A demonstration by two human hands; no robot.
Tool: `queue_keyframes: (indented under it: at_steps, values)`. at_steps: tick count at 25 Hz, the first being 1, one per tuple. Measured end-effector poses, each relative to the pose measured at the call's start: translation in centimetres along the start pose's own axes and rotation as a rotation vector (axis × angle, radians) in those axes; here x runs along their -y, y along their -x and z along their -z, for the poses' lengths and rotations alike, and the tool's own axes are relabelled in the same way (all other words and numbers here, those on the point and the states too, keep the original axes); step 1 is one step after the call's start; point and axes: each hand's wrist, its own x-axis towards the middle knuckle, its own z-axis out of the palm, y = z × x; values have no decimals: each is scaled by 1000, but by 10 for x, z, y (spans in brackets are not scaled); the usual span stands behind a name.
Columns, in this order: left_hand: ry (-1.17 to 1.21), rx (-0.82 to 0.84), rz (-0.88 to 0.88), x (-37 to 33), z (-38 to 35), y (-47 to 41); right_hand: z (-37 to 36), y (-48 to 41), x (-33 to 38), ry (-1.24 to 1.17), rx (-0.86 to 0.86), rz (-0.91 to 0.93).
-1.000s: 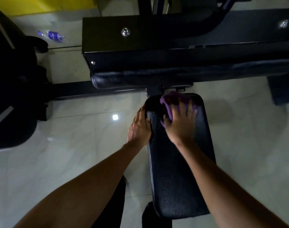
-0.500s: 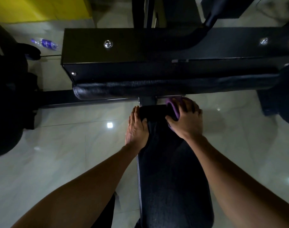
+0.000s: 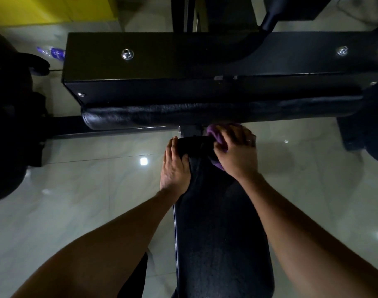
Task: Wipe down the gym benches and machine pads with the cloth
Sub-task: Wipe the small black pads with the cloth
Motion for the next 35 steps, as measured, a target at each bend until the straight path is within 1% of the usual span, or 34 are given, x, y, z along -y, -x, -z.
queue_keyframes:
  at_steps: [1, 2, 3, 5, 6, 7, 9, 10, 11, 13, 14, 15, 16, 17, 19, 21, 22, 23, 24, 26, 28, 29, 30, 31, 32, 33, 34, 35]
  values:
    - [-6, 2, -2, 0, 0, 0, 1, -4, 10, -3, -27, -97]
    - [-8, 8, -4, 1, 0, -1, 1, -6, 28, -7, -20, -150]
    - [-10, 21, -11, 2, 0, -2, 1, -1, 47, -10, 6, -143]
    - [-49, 58, -47, 6, 0, -2, 1, 28, 68, -94, 78, -36]
    - [-72, 65, -67, 8, -1, -2, -1, 47, 63, -147, 114, 16]
    - [-70, 71, -62, 8, -1, -2, -3, 68, 50, -162, 122, 73]
    - [-22, 69, -12, 4, -1, -2, -4, 98, 14, -118, 127, 162]
    - [-15, 56, -7, 2, -1, -2, 0, 97, -2, -98, 132, 137]
    - [-25, 44, -9, 1, -1, -1, 2, 87, -12, -86, 150, 61]
    - [-85, 37, -14, 2, -2, 1, 2, 46, -11, -73, 172, -158]
    - [-123, 30, -8, 1, -2, 1, 1, 26, -2, -90, 168, -230]
    - [-162, 21, -9, 1, -2, 0, -1, 13, 12, -90, 161, -248]
    - [-200, 21, -20, 1, -2, 0, -2, 10, 27, -88, 154, -216]
    - [-244, 32, -50, 2, 0, 0, -3, 18, 39, -88, 157, -141]
    - [-340, 70, -166, 3, 0, -4, -3, 59, 46, -119, 174, 21]
    - [-381, 95, -224, 5, 1, -7, -5, 103, 24, -129, 153, 115]
    - [-389, 102, -246, 4, 2, -8, -6, 116, 8, -121, 145, 115]
    - [-398, 113, -280, 3, 3, -8, -4, 117, -7, -127, 124, 87]
    - [-409, 129, -329, 1, 4, -9, -3, 110, -17, -133, 90, 21]
    - [-432, 167, -414, -4, 7, -13, 2, 75, -19, -184, 39, -182]
    - [-450, 221, -467, -12, 7, -17, 3, 45, -7, -259, 64, -378]
    - [-461, 255, -500, -18, 5, -19, 1, 44, -2, -241, 68, -407]
    - [-473, 285, -541, -24, 3, -22, -5, 55, 0, -196, 45, -358]
    - [-487, 316, -594, -30, -1, -25, -8, 75, 1, -157, 20, -265]
    - [-502, 349, -652, -35, -6, -29, -11, 98, -4, -152, -6, -202]
    - [-519, 378, -704, -37, -11, -34, -11, 120, -12, -168, -16, -182]
    - [-553, 399, -750, -38, -16, -39, -8, 136, -20, -204, -19, -225]
    - [-600, 399, -782, -37, -20, -42, -7, 144, -27, -246, -20, -318]
